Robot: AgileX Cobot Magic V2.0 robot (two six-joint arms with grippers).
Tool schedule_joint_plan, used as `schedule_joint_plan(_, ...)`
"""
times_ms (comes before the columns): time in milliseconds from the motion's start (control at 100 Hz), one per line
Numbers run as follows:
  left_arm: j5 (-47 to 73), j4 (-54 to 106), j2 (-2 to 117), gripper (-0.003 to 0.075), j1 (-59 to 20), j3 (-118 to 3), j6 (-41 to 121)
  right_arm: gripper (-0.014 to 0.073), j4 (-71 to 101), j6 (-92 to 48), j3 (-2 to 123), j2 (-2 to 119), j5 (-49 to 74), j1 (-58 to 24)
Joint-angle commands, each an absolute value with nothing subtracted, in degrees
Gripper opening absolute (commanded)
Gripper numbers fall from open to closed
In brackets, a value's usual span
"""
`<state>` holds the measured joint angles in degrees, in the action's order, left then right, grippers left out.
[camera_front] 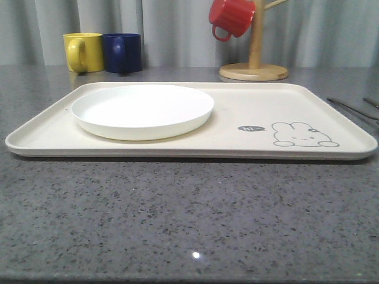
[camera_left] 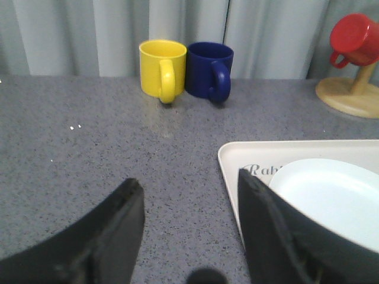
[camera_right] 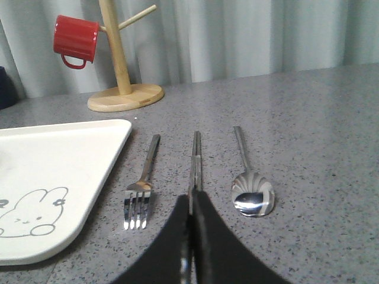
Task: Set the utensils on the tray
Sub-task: 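Open the left gripper and withdraw it from the plate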
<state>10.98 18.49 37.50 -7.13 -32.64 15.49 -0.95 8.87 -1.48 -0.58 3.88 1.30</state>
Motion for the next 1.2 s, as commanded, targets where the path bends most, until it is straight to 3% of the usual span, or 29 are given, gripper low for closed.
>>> schedule_joint_plan(0,5.3,17.8,33.5,0.035,-7.1,-32.0,15.2,-0.0068,-0.9,8.2,-0.6,-1.9,-1.0,1.4)
schedule_joint_plan(250,5.3,16.3,25.5,0.0317,-7.1,-28.7,15.2,-0.0068,-0.9,8.2,-0.6,-1.9,-1.0,1.4)
schedule_joint_plan(540,5.3,16.3,24.8,-0.0019,-7.1,-28.7,15.3,-0.0068,-0.9,8.2,-0.6,-1.9,-1.0,1.4)
schedule_joint_plan(960,5.4,16.3,24.8,-0.0018,-7.1,-28.7,15.3,-0.0068,-0.5,8.7,-0.1,-1.8,-1.8,1.4)
schedule_joint_plan(1190,5.4,16.3,24.8,-0.0018,-7.1,-28.7,15.3,-0.0068,0.6,8.9,9.1,5.3,4.0,1.4)
